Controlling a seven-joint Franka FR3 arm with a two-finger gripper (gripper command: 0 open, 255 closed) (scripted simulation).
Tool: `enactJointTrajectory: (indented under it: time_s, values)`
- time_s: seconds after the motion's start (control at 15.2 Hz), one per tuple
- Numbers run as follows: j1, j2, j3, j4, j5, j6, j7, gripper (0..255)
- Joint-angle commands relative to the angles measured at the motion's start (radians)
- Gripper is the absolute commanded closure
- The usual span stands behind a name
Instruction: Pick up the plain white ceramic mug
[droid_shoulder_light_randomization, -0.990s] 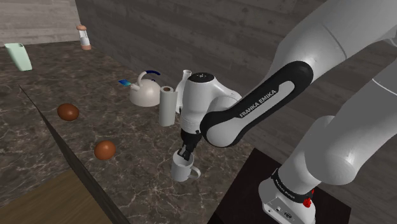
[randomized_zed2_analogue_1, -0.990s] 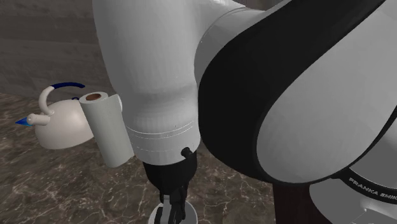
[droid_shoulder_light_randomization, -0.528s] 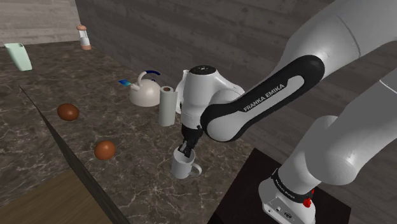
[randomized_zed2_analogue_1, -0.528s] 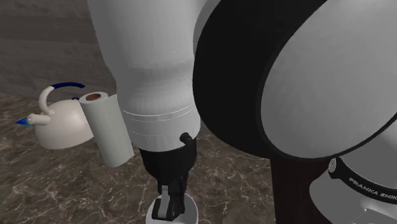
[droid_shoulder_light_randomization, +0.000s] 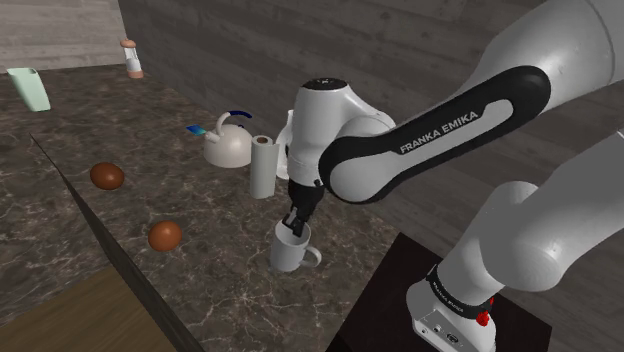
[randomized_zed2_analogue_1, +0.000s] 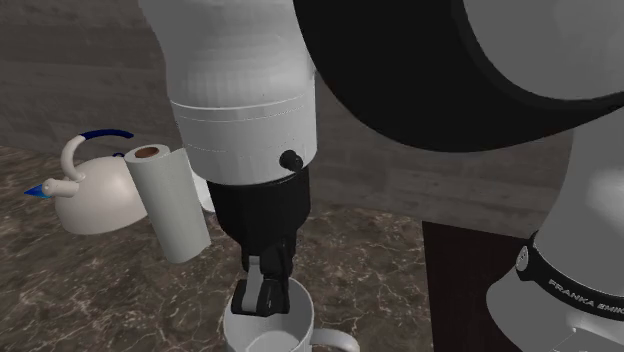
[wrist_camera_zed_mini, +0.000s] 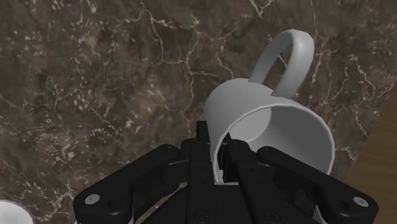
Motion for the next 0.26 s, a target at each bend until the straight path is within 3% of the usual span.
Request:
enactJointTrajectory:
  time_s: [0.0, 0.2]
  values:
    - [0.002, -0.022, -0.005, 0.012, 0.004, -0.034, -0.005, 255]
    - [0.004, -0.036, -0.009, 0.018, 0.007, -0.054, -0.007, 255]
